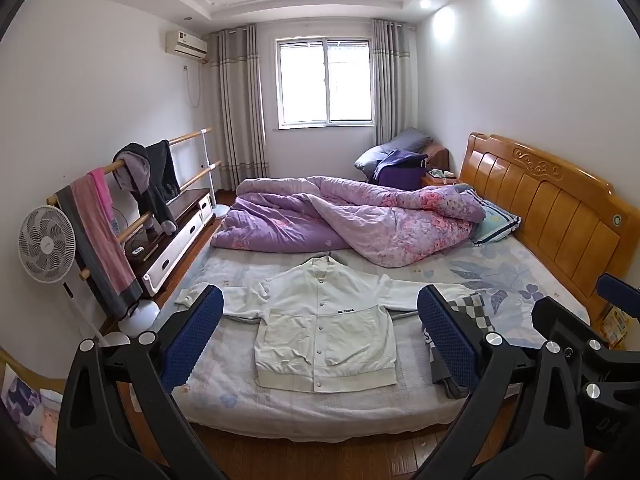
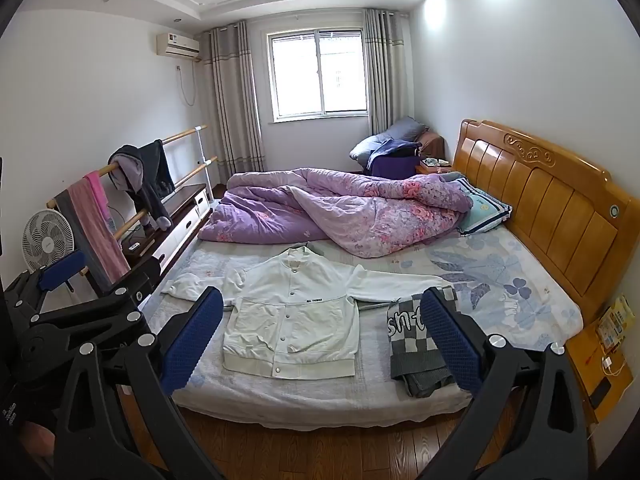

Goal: Fold large clothes

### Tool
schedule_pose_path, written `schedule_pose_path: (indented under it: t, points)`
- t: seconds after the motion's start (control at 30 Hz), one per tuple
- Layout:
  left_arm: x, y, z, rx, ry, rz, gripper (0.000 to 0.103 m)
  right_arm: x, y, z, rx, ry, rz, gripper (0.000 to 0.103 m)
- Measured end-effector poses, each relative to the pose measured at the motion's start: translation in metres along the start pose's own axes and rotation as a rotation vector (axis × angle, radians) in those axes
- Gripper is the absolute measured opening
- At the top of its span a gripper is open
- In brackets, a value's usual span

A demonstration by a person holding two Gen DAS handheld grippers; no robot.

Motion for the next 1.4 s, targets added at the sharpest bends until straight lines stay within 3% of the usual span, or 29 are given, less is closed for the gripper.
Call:
schedule_pose_path:
  t: [1.4]
  points:
    - [0.0001,0.0000,-0.0002,0.004,0.000,0.001,0.098,-0.0009,0.0032,-0.0022,-0.005,-0.001,0.000,0.095]
Point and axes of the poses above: each gripper's, at about its wrist camera, not at the fingertips, and x roughly against the way its jaws point, z to its right, y to its underside, the point moved 2 cm from there along -x, roughly the way its jaws point, and after that the axes turned 9 degrees about z, right-handed, at the moved point
